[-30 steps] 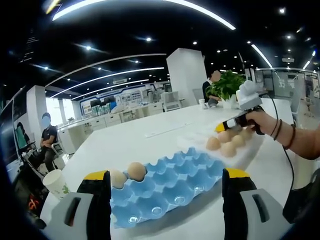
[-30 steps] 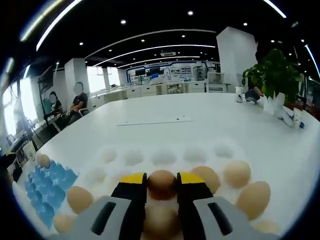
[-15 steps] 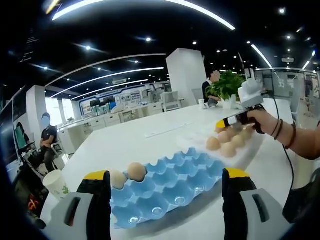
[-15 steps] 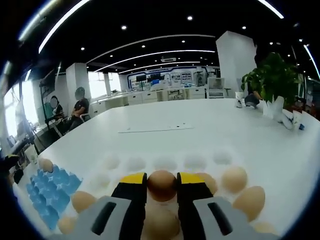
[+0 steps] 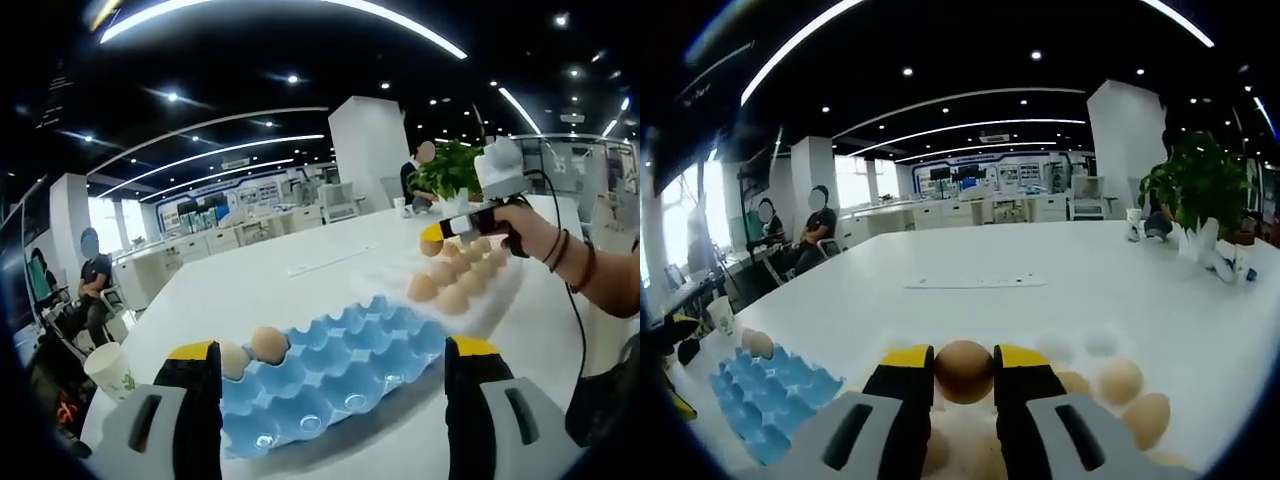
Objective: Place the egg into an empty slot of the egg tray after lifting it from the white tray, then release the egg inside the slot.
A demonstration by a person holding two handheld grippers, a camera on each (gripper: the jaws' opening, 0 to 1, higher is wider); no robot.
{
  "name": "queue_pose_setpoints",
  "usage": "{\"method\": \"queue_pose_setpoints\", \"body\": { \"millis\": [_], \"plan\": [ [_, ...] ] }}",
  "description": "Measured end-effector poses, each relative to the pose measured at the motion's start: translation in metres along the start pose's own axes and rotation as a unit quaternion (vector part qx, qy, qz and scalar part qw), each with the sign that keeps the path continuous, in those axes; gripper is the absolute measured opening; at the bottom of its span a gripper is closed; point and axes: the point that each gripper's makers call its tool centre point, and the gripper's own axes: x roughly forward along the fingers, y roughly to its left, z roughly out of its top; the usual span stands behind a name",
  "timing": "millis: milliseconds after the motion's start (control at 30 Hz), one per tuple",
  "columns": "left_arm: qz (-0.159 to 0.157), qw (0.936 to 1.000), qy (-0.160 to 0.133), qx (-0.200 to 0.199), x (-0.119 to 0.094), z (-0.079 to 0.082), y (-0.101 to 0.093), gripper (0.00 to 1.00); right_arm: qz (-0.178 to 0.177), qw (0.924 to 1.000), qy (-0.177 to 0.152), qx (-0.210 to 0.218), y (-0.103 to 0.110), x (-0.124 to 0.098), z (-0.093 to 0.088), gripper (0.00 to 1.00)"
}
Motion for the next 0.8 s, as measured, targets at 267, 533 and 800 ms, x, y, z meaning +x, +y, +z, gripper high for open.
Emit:
{"method": "queue_pose_setpoints", "body": {
  "millis": [267,533,800],
  "plan": [
    [-0.005,1.0000,0.001,0.005,-0.003,0.001,-0.004,0.95,0.027,0.9996,-0.004,-0.003,0.021,0.002,0.005,0.24],
    [-0.004,1.0000,-0.001,0.003,-0.004,0.002,-0.004,0.95,0.051,0.9986,-0.002,-0.015,0.044,0.004,0.006,0.24],
    [-0.005,1.0000,-0.002,0.002,-0.004,0.002,-0.004,0.95,0.073,0.9971,0.003,-0.023,0.065,0.007,0.003,0.24]
  ]
}}
